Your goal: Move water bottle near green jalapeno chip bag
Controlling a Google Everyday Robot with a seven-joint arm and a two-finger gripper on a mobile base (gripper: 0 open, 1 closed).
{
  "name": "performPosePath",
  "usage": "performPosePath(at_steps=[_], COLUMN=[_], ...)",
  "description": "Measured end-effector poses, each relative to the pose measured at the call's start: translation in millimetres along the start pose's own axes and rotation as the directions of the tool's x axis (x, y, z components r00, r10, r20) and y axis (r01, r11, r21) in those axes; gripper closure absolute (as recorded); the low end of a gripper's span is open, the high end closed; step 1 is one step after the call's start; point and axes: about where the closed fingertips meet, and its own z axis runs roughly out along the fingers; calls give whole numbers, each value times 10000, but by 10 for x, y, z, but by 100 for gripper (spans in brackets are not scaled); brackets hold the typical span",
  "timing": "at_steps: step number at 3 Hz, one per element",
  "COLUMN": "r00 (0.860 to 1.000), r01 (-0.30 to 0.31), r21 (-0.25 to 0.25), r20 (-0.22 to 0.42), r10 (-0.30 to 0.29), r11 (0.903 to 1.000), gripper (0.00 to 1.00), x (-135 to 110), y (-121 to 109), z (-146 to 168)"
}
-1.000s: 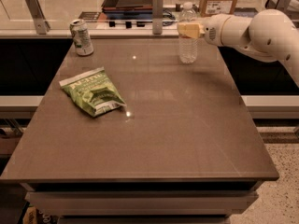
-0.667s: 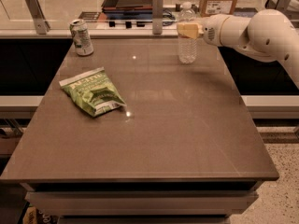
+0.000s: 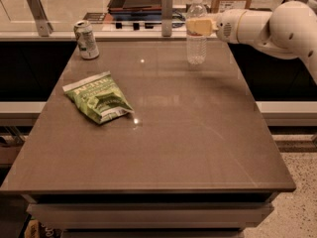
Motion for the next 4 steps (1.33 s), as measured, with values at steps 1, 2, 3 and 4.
performPosePath(at_steps=[1,2,3,4], r00=[9980,9952,9938,9925], r01=[-590,-849,-808,-758], r21=[-1135,-1860,-2119,-2046], r20=[172,326,574,790], r10=[613,925,949,937], r11=[9918,9789,9739,9759], gripper=[100,100,100,100], x=[-193,-373,-482,-457], y=[151,363,635,923], z=[-152,-375,-600,-733])
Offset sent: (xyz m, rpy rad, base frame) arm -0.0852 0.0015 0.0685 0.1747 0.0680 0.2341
